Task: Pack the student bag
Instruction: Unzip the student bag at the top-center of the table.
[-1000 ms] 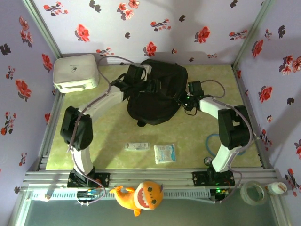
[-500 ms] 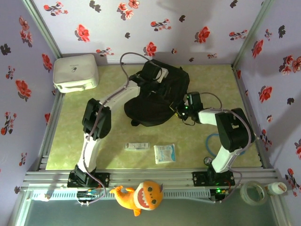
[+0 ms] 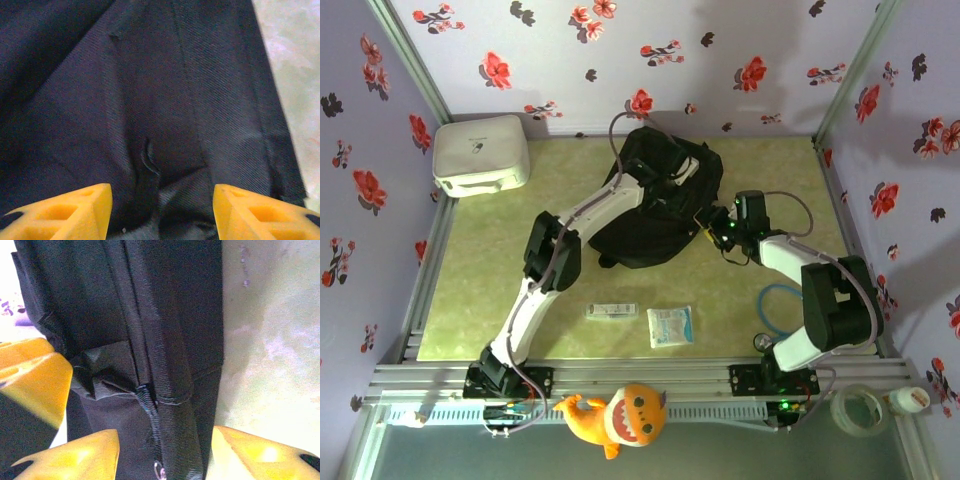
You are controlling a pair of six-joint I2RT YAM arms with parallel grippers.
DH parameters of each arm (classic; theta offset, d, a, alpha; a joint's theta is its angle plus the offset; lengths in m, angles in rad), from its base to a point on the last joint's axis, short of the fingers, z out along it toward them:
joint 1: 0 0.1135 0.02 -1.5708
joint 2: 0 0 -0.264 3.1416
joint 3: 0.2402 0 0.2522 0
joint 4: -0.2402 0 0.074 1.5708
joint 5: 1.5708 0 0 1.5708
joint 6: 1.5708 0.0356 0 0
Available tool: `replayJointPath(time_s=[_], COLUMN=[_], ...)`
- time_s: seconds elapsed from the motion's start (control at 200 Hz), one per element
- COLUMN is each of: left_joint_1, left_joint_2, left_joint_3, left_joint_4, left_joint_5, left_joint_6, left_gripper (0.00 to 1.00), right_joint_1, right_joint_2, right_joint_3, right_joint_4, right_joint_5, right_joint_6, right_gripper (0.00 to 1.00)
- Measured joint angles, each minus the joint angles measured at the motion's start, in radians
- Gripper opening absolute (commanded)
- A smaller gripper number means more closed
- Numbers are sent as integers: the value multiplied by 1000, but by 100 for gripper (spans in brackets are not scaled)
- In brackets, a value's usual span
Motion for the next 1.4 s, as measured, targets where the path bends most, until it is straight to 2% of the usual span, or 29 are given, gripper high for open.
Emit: replayJointPath(time_s=[0.155,0.265,0.525,0.67,0.805,0.97,1.2,1.4], left_joint_1=[0,0,1,12,34,58,85,105], left_joint_2=[60,81,83,64,40,21,-21,-64], left_joint_3=[65,90,108,78,49,5,-76,-157], left_joint_4=[-26,-34,-42,-22,-1,37,101,159], left_joint_5=[-78,-111,-118,-65,6,96,202,274], left_joint_6=[5,10,-26,-81,-142,-193,-222,-241], left_gripper=[50,40,27,20,17,17,23,18], right_joint_1=[0,0,0,0,0,0,0,0], right_joint_2=[0,0,0,0,0,0,1,1], right_joint_3=[0,0,0,0,0,0,0,0], right_joint_4=[-10,-11,-16,-26,-27,-28,-30,-30], right_joint_5=[6,6,10,10,11,13,14,14], right_joint_6=[0,0,0,0,0,0,0,0], right_gripper=[52,51,50,50,50,50,49,49])
